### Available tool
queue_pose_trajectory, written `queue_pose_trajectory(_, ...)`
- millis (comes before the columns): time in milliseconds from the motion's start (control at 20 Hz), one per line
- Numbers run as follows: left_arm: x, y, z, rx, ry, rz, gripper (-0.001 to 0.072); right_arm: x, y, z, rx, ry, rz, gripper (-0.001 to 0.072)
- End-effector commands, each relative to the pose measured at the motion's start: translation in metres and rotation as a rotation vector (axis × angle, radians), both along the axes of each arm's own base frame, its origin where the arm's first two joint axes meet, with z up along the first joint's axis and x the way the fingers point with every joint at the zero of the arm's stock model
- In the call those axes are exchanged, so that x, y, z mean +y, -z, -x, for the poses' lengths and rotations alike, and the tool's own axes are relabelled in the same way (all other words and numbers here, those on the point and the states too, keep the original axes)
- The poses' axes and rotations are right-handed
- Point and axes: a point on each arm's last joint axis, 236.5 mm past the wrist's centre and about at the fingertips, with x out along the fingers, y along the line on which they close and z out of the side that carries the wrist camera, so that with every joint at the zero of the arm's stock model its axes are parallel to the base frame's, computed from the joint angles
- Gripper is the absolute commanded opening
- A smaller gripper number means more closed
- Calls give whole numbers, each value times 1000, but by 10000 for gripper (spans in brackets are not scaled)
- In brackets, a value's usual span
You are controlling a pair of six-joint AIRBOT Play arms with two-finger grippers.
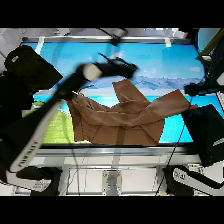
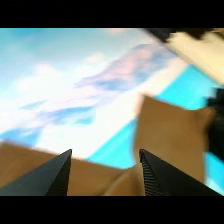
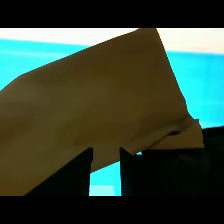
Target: Fold the clothes and pants, and hang the long-sleeved shirts on hangers.
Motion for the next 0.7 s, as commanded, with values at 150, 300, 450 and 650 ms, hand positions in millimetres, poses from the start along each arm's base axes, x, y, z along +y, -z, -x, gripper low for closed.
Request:
queue_pose_trajectory(150,317,89,1,562,-591,-266,473,-14,-2,4,-29,89,-108,207)
queue_pose_trajectory(300,353,155,13,725,-703,-182,473,9,-8,-4,-66,82,-220,208)
queue_pose_trajectory(450,378,202,21,774,-779,-154,473,20,-7,0,-42,72,-266,208)
queue_pose_trajectory(650,419,231,43,884,-891,-24,472,29,0,15,30,56,-293,208)
